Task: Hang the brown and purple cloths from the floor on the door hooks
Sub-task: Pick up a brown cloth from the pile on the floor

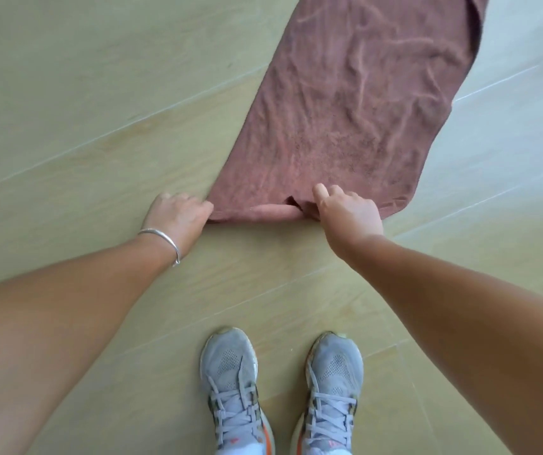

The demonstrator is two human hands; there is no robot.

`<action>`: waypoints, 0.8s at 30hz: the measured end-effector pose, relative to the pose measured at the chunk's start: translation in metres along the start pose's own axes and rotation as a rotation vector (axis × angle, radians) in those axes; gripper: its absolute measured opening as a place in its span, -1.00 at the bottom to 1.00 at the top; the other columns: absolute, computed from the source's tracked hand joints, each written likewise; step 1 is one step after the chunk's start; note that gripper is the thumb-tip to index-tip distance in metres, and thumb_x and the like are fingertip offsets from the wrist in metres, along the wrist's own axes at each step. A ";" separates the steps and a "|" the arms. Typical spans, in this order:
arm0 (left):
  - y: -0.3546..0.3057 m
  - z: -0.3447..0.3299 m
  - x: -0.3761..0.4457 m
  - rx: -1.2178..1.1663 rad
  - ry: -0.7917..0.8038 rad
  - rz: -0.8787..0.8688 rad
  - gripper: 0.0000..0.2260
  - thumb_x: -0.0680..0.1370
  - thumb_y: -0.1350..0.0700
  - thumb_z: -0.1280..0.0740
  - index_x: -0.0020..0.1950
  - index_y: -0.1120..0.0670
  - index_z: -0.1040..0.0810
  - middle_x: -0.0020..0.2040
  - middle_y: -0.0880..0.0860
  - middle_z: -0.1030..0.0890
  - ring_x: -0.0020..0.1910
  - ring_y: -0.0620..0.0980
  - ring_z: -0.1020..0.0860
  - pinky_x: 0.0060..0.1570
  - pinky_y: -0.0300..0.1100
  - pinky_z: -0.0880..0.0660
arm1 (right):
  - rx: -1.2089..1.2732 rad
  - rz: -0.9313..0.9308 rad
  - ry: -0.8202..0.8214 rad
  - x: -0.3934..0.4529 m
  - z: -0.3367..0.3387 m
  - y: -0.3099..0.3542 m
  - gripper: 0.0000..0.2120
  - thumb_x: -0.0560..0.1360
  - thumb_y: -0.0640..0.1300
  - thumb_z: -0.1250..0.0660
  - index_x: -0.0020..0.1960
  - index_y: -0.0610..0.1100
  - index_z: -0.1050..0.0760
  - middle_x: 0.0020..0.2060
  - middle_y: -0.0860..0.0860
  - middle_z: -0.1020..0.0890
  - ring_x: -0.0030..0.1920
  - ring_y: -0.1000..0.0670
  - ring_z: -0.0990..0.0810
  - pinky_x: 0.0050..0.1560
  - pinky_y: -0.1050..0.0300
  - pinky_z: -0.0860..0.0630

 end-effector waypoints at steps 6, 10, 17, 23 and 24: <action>-0.035 0.055 -0.060 -0.069 0.018 -0.071 -0.81 0.41 0.17 -0.24 -0.06 -0.06 -0.55 -0.12 -0.09 -0.60 -0.01 0.00 -0.47 -0.07 -0.08 -0.21 | 0.079 0.009 0.060 -0.092 0.030 -0.032 -0.82 0.40 -0.30 -0.16 -0.09 -0.05 -0.29 -0.20 -0.04 -0.46 -0.21 -0.17 -0.54 -0.31 0.08 -0.24; -0.046 0.091 -0.093 -0.317 -0.003 -0.072 -0.80 0.37 0.05 -0.10 -0.18 0.01 -0.51 -0.20 -0.03 -0.56 -0.09 0.07 -0.53 -0.14 -0.10 -0.29 | 0.118 -0.073 0.096 -0.152 0.043 -0.067 -0.77 0.35 -0.34 -0.17 -0.09 -0.05 -0.38 -0.21 -0.04 -0.58 -0.18 -0.16 -0.56 -0.35 0.10 -0.24; -0.066 0.125 -0.149 -0.390 0.099 -0.180 -0.84 0.50 0.05 -0.18 0.03 -0.07 -0.48 -0.04 -0.08 -0.58 -0.08 0.06 -0.56 -0.25 -0.12 -0.28 | 0.198 -0.213 0.154 -0.242 0.055 -0.110 -0.58 0.30 -0.38 -0.11 0.06 -0.01 -0.33 -0.19 -0.01 -0.60 -0.26 -0.17 -0.54 -0.40 0.04 -0.30; -0.038 0.154 -0.139 -0.380 0.169 -0.110 -0.85 0.61 -0.04 -0.21 0.10 -0.10 -0.55 0.01 -0.10 -0.59 0.00 -0.01 -0.57 -0.13 -0.13 -0.42 | 0.301 -0.366 0.087 -0.250 0.088 -0.135 -0.69 0.34 -0.31 -0.15 -0.01 -0.01 -0.44 -0.25 -0.05 -0.63 -0.29 -0.19 -0.55 -0.41 0.07 -0.29; -0.032 0.165 -0.132 -0.391 0.161 -0.085 -0.85 0.60 -0.05 -0.23 0.07 -0.11 -0.57 -0.01 -0.09 -0.59 -0.01 0.00 -0.57 -0.17 -0.14 -0.39 | 0.322 -0.393 0.062 -0.245 0.097 -0.141 -0.72 0.34 -0.31 -0.16 -0.06 -0.02 -0.46 -0.27 -0.04 -0.63 -0.29 -0.19 -0.55 -0.41 0.07 -0.30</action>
Point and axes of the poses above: each hand's wrist, its own x-axis towards the middle knuckle, its own z-axis out of the back of the hand, y = z × x, the point moved 8 cm from there along x, towards the middle knuckle
